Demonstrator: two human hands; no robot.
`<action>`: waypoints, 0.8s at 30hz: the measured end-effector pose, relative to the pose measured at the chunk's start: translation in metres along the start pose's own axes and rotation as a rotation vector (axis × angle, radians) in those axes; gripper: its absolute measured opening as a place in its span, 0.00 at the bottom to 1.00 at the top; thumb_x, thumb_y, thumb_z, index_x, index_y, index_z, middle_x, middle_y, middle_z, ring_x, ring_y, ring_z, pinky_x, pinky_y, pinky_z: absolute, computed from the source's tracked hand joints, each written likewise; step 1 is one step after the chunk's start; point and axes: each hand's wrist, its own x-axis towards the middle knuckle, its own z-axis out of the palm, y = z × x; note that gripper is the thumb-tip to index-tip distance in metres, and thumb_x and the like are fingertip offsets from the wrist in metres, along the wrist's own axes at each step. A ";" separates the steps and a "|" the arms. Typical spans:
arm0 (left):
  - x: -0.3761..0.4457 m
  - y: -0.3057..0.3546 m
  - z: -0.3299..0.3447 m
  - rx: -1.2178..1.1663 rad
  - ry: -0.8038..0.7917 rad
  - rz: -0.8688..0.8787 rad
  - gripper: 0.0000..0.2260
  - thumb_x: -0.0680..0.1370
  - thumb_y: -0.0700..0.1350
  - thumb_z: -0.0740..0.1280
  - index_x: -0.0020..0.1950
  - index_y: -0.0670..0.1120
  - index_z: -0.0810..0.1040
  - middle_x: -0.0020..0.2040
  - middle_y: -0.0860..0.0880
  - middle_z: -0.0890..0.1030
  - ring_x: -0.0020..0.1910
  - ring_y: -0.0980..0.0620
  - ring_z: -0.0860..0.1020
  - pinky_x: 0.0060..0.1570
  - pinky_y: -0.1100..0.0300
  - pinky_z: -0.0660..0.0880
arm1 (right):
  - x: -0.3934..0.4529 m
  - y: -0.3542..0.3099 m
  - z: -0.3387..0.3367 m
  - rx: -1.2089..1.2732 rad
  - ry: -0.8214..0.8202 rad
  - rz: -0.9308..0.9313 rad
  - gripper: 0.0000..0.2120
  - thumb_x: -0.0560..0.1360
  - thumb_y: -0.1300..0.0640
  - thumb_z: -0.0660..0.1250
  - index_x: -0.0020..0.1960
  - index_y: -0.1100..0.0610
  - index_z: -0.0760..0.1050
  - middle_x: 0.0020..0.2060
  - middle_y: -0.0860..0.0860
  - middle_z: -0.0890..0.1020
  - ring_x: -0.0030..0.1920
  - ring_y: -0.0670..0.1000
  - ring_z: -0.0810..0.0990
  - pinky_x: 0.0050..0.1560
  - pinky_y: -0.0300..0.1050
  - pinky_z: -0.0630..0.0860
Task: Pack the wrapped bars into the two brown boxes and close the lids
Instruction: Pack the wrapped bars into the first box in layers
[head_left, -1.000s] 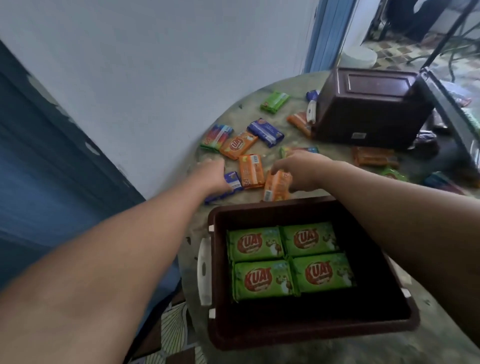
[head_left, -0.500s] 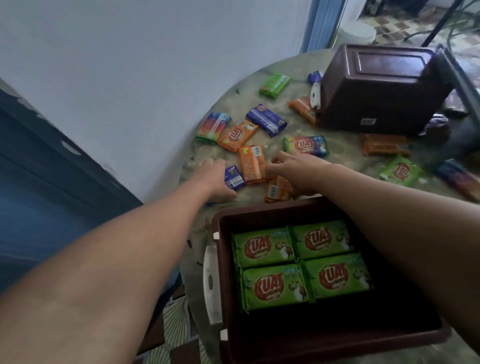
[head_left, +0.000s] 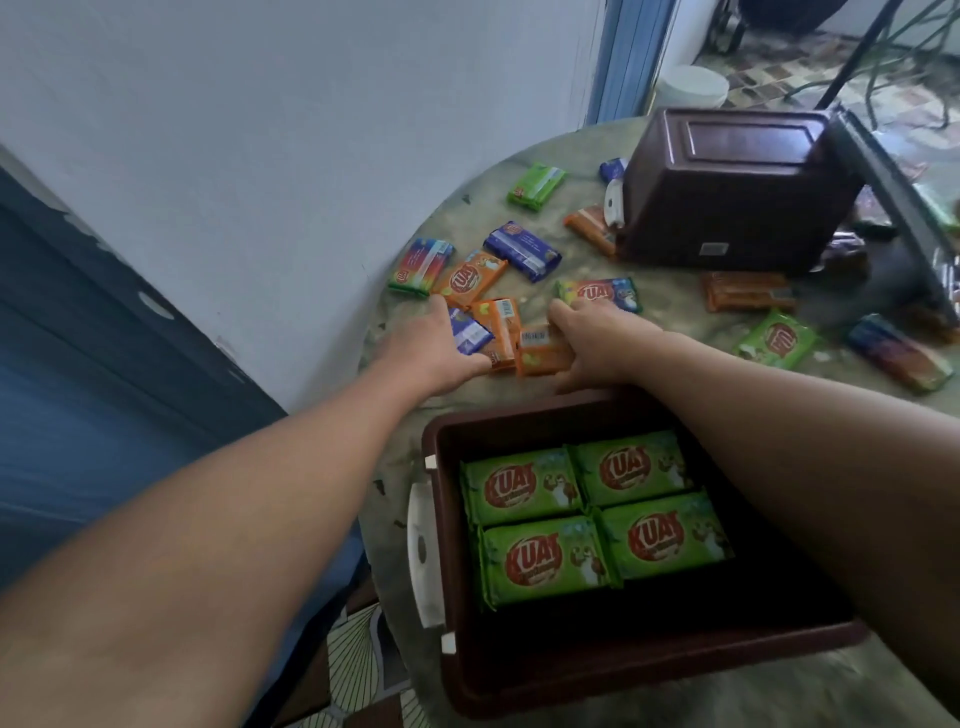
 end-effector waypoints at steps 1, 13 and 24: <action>-0.001 0.003 -0.006 0.009 0.032 -0.002 0.39 0.67 0.70 0.71 0.69 0.50 0.64 0.58 0.45 0.78 0.53 0.42 0.78 0.50 0.49 0.78 | -0.006 0.000 -0.003 0.016 0.073 0.011 0.38 0.68 0.36 0.74 0.68 0.54 0.65 0.64 0.58 0.75 0.63 0.63 0.75 0.59 0.57 0.76; -0.097 0.048 -0.055 -0.099 0.274 0.183 0.32 0.69 0.68 0.72 0.64 0.52 0.67 0.56 0.47 0.81 0.50 0.42 0.81 0.48 0.49 0.79 | -0.105 0.012 -0.009 0.321 0.422 -0.033 0.34 0.66 0.29 0.65 0.64 0.50 0.66 0.57 0.53 0.75 0.55 0.57 0.77 0.50 0.53 0.74; -0.191 0.049 0.005 0.005 0.113 0.315 0.31 0.71 0.64 0.71 0.68 0.55 0.64 0.54 0.53 0.75 0.50 0.50 0.76 0.47 0.52 0.74 | -0.172 0.037 0.052 0.107 0.293 -0.166 0.36 0.65 0.32 0.68 0.68 0.43 0.64 0.59 0.46 0.75 0.61 0.53 0.74 0.54 0.57 0.78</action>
